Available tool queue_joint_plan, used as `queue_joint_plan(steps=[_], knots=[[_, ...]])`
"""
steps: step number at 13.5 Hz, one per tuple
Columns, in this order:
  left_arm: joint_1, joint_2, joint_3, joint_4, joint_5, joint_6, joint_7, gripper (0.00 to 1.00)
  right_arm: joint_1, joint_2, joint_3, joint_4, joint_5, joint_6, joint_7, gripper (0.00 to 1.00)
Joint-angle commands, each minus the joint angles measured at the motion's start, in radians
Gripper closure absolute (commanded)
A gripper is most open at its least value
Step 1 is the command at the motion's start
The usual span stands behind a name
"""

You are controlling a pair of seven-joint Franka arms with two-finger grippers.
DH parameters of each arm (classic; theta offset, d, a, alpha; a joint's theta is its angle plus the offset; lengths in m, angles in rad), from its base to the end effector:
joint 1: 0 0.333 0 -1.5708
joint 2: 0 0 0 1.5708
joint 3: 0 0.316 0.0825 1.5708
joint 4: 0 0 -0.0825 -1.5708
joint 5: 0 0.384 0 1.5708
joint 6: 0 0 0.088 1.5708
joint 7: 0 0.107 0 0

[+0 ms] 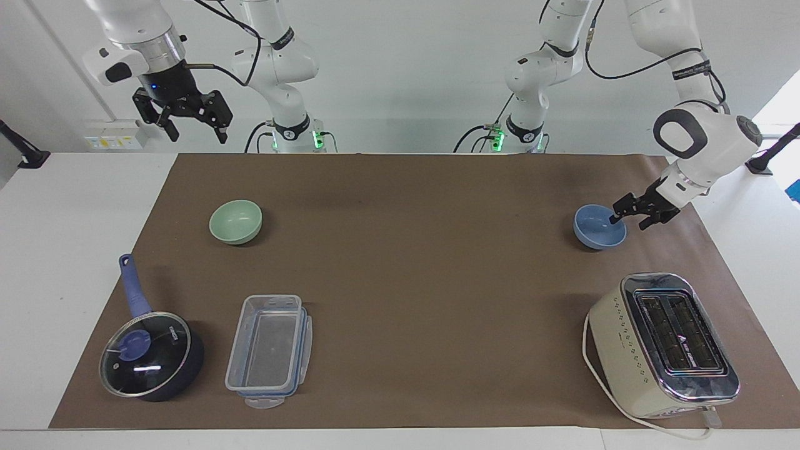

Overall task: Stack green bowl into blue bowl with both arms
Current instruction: 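Reach the left gripper to the blue bowl rim and grasp it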

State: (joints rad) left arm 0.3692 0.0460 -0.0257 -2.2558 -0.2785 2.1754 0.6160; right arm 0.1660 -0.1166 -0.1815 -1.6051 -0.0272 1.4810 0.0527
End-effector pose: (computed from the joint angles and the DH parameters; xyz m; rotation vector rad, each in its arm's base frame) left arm 0.4863 0.1628 0.3338 2.8852 -0.1430 -0.0144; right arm 0.5087 -0.0173 0.6615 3.1334 -0.1085 -0.0146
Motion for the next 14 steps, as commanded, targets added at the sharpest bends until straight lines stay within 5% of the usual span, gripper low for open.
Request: queue_joint_plan(steps=[1,2,6,14], knots=[[0.011,-0.008,-0.013,-0.048,-0.069,0.061,0.025,0.08,-0.003,-0.023,0.000,-0.025,-0.002,0.004,-0.007,0.00],[0.011,-0.009,-0.011,-0.048,-0.082,0.061,0.027,0.16,-0.003,-0.023,0.000,-0.025,-0.002,0.004,-0.007,0.00],[0.024,-0.009,-0.011,-0.047,-0.088,0.057,0.048,0.96,-0.003,-0.023,0.000,-0.025,-0.002,0.004,-0.008,0.00],[0.005,-0.070,-0.014,-0.030,-0.088,-0.005,0.045,1.00,-0.003,-0.023,0.000,-0.025,-0.002,0.004,-0.007,0.00]])
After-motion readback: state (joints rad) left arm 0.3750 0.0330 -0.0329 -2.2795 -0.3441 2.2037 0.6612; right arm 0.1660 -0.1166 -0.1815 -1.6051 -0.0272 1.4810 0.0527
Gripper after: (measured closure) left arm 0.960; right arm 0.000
